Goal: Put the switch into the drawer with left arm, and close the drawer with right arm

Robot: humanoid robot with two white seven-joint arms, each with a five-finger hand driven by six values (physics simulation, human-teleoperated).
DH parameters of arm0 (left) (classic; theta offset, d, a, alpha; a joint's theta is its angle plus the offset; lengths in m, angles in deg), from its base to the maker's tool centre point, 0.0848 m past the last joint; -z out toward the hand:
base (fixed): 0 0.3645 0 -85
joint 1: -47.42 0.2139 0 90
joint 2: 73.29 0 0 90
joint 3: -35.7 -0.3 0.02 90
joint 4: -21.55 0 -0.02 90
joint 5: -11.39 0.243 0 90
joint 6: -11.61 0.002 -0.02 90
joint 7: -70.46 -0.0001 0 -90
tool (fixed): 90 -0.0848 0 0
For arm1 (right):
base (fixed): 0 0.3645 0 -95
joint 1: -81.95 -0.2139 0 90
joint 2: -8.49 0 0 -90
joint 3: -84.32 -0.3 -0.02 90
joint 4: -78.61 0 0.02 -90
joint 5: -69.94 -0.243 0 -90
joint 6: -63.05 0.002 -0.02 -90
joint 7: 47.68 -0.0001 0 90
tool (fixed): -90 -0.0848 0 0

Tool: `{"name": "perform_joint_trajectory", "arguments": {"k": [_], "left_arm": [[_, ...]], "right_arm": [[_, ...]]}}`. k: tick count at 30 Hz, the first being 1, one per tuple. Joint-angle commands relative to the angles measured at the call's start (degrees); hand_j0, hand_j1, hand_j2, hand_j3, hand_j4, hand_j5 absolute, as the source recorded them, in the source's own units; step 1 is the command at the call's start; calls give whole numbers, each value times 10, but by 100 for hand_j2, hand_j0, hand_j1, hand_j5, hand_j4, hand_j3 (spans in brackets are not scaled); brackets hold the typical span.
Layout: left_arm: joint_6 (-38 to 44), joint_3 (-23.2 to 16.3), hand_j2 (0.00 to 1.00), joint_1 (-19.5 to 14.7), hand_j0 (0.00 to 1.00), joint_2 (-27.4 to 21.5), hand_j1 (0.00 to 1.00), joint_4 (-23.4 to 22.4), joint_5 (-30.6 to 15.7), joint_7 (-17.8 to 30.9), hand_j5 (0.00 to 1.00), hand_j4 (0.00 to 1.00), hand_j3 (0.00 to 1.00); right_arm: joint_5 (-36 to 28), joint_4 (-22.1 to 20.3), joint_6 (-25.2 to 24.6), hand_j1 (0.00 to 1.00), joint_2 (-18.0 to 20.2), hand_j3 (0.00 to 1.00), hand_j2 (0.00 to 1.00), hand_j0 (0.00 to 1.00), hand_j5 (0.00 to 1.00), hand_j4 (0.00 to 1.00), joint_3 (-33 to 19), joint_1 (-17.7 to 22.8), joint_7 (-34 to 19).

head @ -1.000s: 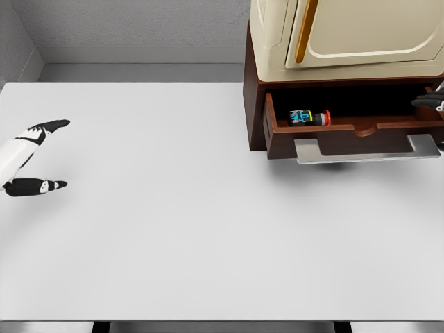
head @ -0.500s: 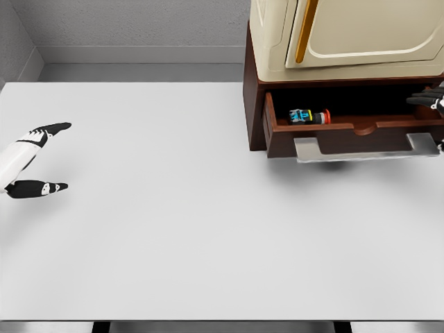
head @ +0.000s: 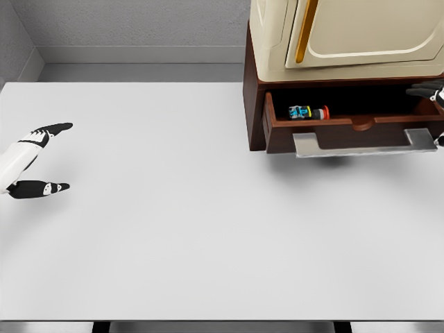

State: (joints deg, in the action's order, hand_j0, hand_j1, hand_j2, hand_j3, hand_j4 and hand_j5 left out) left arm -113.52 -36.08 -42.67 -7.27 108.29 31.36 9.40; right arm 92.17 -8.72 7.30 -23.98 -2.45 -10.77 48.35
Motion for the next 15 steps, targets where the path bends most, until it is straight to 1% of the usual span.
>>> {"name": "perform_joint_trajectory", "arguments": {"k": [1,4,6,11,14,15], "left_arm": [[1,0,100,0,100,0,100,0,-5,0,100,100,100],[1,0,100,0,100,0,100,1,-5,0,100,100,100],[1,-1,100,0,100,1,100,1,-5,0,100,100,100],[1,0,100,0,100,2,100,1,-5,0,100,100,100],[1,0,100,0,100,2,100,1,-5,0,100,100,100],[1,-1,100,0,100,2,100,1,-5,0,100,100,100]], "right_arm": [[-3,3,8,89,-7,89,89,89,89,89,9,-2,-12],[-2,18,8,89,-7,89,89,89,89,89,37,-30,-12],[-2,20,8,89,-15,89,89,89,89,89,38,-33,-12],[-2,23,8,89,-15,89,89,89,89,89,38,-33,-13],[-2,23,8,78,-11,78,78,78,78,78,37,-33,-13],[-3,23,8,71,-9,71,71,71,71,71,35,-34,-13]]}}
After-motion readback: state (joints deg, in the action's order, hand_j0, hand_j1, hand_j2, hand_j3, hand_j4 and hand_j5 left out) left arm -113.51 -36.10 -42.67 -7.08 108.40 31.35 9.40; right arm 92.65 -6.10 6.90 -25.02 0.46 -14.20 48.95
